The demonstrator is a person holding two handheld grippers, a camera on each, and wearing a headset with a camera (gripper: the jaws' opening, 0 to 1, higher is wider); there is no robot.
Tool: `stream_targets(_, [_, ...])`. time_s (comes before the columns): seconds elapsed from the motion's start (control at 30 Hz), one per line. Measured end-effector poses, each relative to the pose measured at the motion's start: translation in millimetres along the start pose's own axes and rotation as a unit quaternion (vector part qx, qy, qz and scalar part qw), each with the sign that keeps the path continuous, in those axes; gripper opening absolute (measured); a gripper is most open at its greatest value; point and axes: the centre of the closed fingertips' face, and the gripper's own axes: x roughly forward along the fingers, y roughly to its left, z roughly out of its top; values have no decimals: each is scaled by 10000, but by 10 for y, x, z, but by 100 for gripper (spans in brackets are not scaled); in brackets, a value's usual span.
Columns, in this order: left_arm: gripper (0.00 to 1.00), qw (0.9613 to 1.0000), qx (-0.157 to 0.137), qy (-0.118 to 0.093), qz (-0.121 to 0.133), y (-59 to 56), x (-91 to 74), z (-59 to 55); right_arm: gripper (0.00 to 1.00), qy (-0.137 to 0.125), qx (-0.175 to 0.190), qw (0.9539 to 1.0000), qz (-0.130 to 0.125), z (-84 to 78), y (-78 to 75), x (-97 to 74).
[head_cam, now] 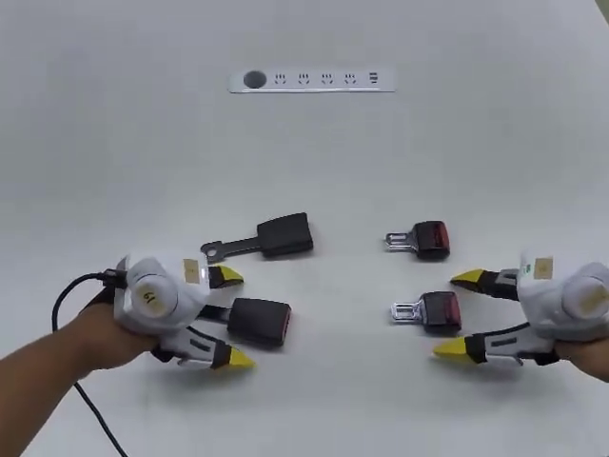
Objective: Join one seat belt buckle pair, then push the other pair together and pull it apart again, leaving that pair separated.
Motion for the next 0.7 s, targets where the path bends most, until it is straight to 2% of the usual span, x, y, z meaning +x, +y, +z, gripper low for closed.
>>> stream_targets(0.07, [65,9999,66,-75,-13,39,16,22,57,29,-85,9999,105,8,0,15])
stream_targets(0.2, [56,9992,370,9,-137,20,14,15,55,89,-214,9995,194,32,-9,37])
stream_targets(0.3, [50,9988,468,10,-170,20,21,19,53,113,-324,9991,255,42,0,43])
stream_targets(0.4, [39,9979,618,57,-207,23,24,-11,50,235,-604,9974,302,30,-1,44])
stream_targets(0.53, [37,9971,743,54,-132,43,38,-31,42,302,-709,9963,371,11,13,28])
stream_targets(0.67, [37,9979,650,45,5,73,53,-35,34,403,-1038,9934,287,-39,-3,27])
stream_targets(0.7, [36,9980,636,32,38,77,57,-33,34,398,-978,9940,299,-49,9,31])
